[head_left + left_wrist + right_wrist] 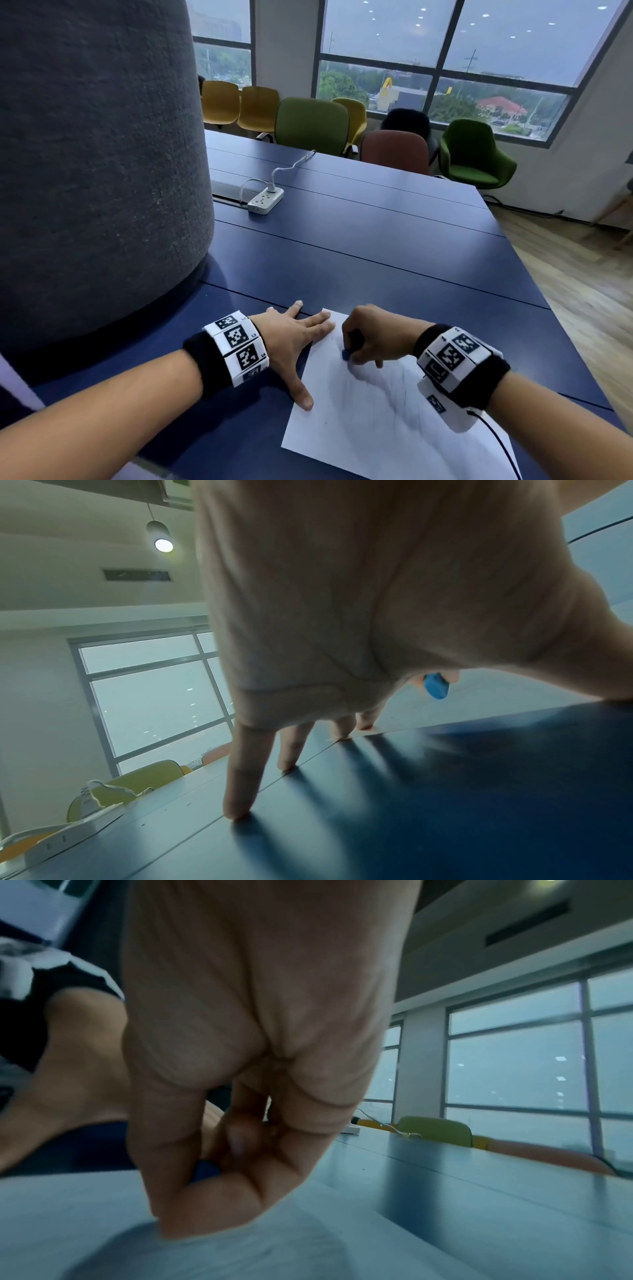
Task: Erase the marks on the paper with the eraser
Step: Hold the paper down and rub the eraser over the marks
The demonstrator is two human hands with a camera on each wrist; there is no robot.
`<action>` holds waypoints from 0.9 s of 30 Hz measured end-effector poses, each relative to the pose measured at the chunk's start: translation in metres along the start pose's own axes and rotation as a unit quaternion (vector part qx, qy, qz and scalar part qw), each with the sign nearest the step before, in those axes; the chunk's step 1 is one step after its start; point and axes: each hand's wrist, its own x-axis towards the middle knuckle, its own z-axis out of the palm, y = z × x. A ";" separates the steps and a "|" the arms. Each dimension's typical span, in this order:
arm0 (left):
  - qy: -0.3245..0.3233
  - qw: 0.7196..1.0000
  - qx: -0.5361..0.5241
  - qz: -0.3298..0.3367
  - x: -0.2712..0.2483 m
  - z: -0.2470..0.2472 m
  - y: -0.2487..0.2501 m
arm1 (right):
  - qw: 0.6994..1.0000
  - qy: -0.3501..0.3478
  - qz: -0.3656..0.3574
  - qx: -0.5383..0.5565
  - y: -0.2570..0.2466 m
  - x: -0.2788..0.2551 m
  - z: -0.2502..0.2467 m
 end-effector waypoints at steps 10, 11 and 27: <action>-0.001 0.999 0.053 -0.005 0.001 -0.006 0.009 | 1.000 0.014 0.004 0.001 0.003 -0.006 0.000; -0.001 0.998 0.060 -0.005 0.001 -0.006 0.009 | 1.000 0.027 0.017 0.000 0.007 -0.004 -0.004; 0.006 0.996 0.083 -0.004 0.001 -0.009 0.013 | 0.998 0.064 0.004 0.023 0.006 -0.006 0.005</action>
